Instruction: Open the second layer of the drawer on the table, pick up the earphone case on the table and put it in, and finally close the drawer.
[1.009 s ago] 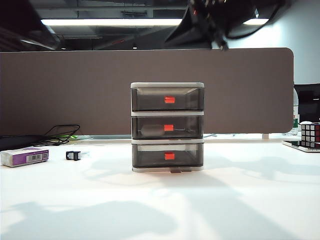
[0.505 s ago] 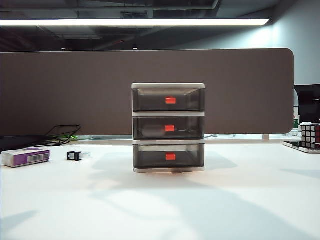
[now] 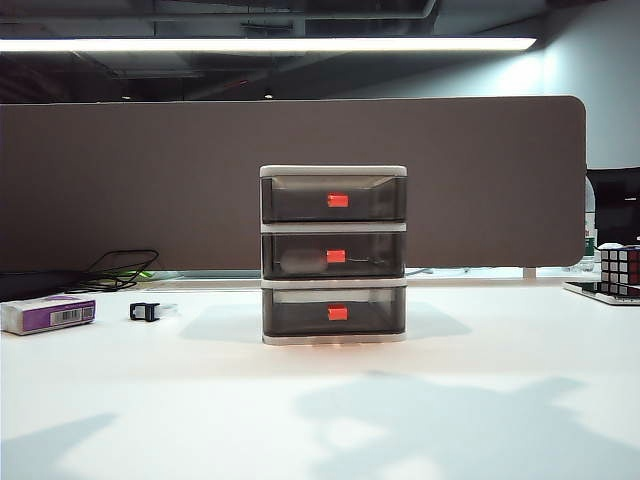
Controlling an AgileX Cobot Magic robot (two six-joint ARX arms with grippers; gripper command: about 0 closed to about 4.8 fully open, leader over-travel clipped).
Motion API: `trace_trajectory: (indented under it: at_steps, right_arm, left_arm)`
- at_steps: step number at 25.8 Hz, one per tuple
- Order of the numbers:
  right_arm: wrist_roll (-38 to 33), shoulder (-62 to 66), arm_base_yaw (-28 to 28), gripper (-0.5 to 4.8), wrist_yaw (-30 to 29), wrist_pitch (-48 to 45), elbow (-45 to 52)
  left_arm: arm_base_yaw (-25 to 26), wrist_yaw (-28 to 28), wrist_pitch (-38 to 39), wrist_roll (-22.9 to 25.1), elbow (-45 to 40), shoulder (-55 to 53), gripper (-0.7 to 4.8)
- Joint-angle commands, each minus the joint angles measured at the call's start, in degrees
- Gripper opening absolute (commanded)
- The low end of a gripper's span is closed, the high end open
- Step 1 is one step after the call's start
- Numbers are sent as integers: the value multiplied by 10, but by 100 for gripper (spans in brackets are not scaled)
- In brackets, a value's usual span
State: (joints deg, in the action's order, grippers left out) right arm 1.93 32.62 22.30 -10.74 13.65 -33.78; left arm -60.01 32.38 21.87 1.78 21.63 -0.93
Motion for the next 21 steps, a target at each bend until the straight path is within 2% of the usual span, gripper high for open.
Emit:
trace_trajectory:
  at_steps: [1,4,6,10,13,15,20,21]
  right_arm:
    - [-24,-63,0,-5,20,-16,50]
    - [-50,-156,0,-5,28,-17,116]
    - [-61,-219,0,-5,34,-20,152]
    - [-93,-320,0,-5,70,-6,197]
    - [-111,-324,0,-5,83,7,214]
    - [-109,-327,4,-5,83,6,226]
    - [-109,-327,4,-5,83,-29,263]
    - [-110,-327,4,-5,83,-49,280]
  left_arm:
    - [1,2,-67,13,-29,-2,-6]
    - [1,-7,-115,38,-65,-2,-6]
    - [1,-7,-148,39,-86,-2,-6]
    - [2,-25,-163,57,-103,-1,-6]
    - [1,-55,-199,84,-122,0,-6]
    - [2,-54,-228,92,-141,1,-6]
    - [2,-54,-278,94,-183,3,-6]
    - [2,-54,-311,90,-200,3,-6]
